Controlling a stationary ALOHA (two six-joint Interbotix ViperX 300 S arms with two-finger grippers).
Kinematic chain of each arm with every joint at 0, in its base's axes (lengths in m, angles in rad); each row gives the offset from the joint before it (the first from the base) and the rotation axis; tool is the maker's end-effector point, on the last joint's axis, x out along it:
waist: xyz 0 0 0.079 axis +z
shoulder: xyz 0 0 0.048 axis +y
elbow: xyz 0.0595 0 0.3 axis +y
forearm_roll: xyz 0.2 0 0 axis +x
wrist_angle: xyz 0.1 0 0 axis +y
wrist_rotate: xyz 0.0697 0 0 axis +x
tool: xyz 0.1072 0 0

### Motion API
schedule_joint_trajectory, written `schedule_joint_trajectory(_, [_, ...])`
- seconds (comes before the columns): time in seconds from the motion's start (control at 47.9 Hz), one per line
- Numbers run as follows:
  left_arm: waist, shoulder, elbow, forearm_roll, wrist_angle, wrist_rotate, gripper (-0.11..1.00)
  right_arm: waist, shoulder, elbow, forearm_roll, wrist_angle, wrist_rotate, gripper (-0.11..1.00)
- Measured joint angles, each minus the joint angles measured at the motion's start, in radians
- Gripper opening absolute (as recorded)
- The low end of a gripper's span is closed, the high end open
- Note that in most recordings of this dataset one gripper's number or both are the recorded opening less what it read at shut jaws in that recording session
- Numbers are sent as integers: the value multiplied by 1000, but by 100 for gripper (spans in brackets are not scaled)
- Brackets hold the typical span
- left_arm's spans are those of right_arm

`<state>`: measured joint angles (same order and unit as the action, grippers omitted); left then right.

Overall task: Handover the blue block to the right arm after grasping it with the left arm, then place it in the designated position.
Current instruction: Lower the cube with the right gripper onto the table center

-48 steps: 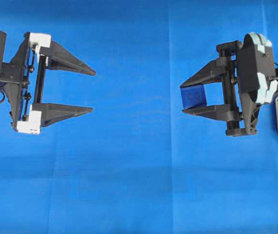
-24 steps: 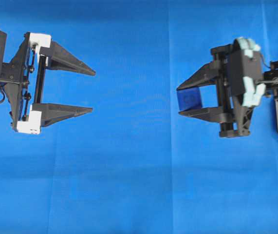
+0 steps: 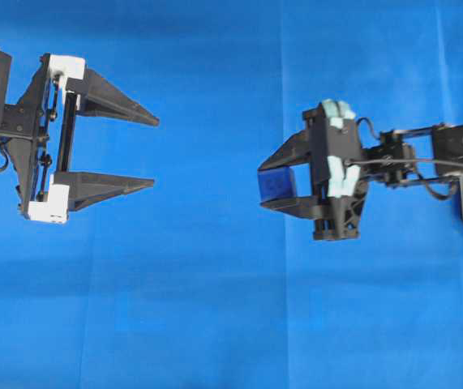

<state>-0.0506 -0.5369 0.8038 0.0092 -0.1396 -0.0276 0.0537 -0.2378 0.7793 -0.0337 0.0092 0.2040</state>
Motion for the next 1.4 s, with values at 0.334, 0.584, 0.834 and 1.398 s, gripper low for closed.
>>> schedule_joint_trajectory(0.334, [0, 0, -2, 0, 0, 0, 93, 0, 181, 5, 6, -167, 15, 34])
schedule_joint_trajectory(0.584, [0, 0, -2, 0, 0, 0, 93, 0, 279, 5, 49, -256, 17, 34])
schedule_joint_trajectory(0.834, [0, 0, -2, 0, 0, 0, 93, 0, 365, -2, 95, -313, 17, 34])
schedule_joint_trajectory(1.398, [0, -2, -2, 0, 2, 0, 93, 11, 430, -34, 126, -337, 26, 34])
